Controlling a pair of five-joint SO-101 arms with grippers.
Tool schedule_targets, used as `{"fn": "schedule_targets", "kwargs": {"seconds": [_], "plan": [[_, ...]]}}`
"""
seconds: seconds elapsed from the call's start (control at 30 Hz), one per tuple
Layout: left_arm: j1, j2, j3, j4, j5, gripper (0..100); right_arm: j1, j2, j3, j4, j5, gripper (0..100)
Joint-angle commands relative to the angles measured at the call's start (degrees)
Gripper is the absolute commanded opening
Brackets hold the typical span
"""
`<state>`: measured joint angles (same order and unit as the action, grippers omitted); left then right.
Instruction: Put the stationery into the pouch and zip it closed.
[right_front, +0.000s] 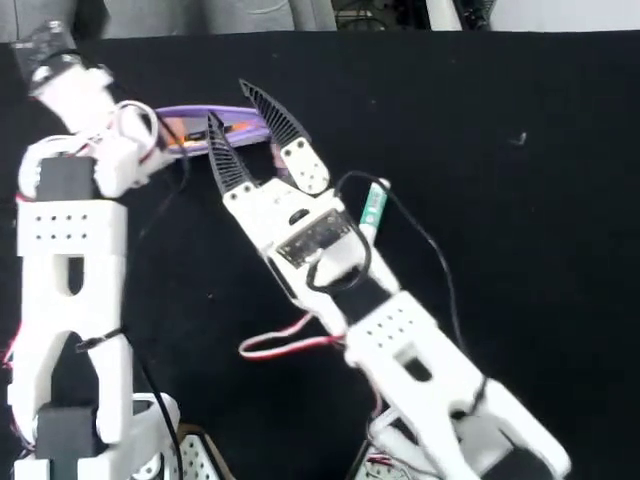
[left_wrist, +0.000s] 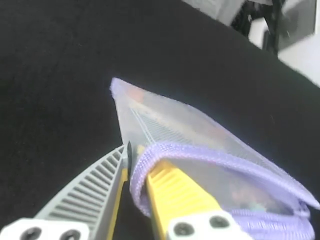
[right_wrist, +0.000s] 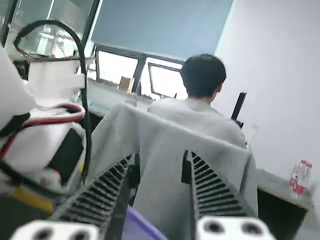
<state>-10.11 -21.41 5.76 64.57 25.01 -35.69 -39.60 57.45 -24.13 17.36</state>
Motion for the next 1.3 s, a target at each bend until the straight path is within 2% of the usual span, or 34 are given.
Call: {"fn": "schedule_targets", "kwargs": {"seconds": [0.0, 0.1, 0.27, 0.4, 0.57, 0.73, 1.0, 1.1, 1.27], "plan": [[-5.7, -0.9, -0.9, -2.9, -0.3, 3, 0.9, -9.3, -5.4, 25.1, 0.3, 14.9], [-8.2, -0.6, -0.9, -4.4, -0.3, 3, 1.5, -13.8, -6.2, 40.5, 0.2, 14.9], [-9.4, -0.5, -0.9, -5.0, -0.3, 3, 6.6, -14.2, -6.6, 54.2, -3.3, 14.9], [-9.5, -0.5, -0.9, -5.0, -0.3, 3, 9.6, -8.0, -6.6, 58.8, -3.8, 14.9], [-9.5, -0.5, -0.9, -5.1, -0.5, 3, 10.2, 7.3, -9.8, 57.4, -6.2, 14.9], [-9.5, -0.5, -0.9, -5.1, -0.5, 3, 10.5, 27.6, -23.8, 61.3, -22.8, 14.9], [-9.5, -0.5, -0.7, -5.1, -0.5, 3, 10.5, 54.0, -51.5, 79.4, -45.6, 14.9], [-9.5, -0.5, -0.7, -5.1, -0.5, 3, 10.5, 61.3, -59.7, 85.3, -51.3, 14.6], [-9.5, -0.5, -0.6, -5.1, -0.5, 3, 10.5, 70.7, -69.9, 93.0, -54.5, 14.5]]}}
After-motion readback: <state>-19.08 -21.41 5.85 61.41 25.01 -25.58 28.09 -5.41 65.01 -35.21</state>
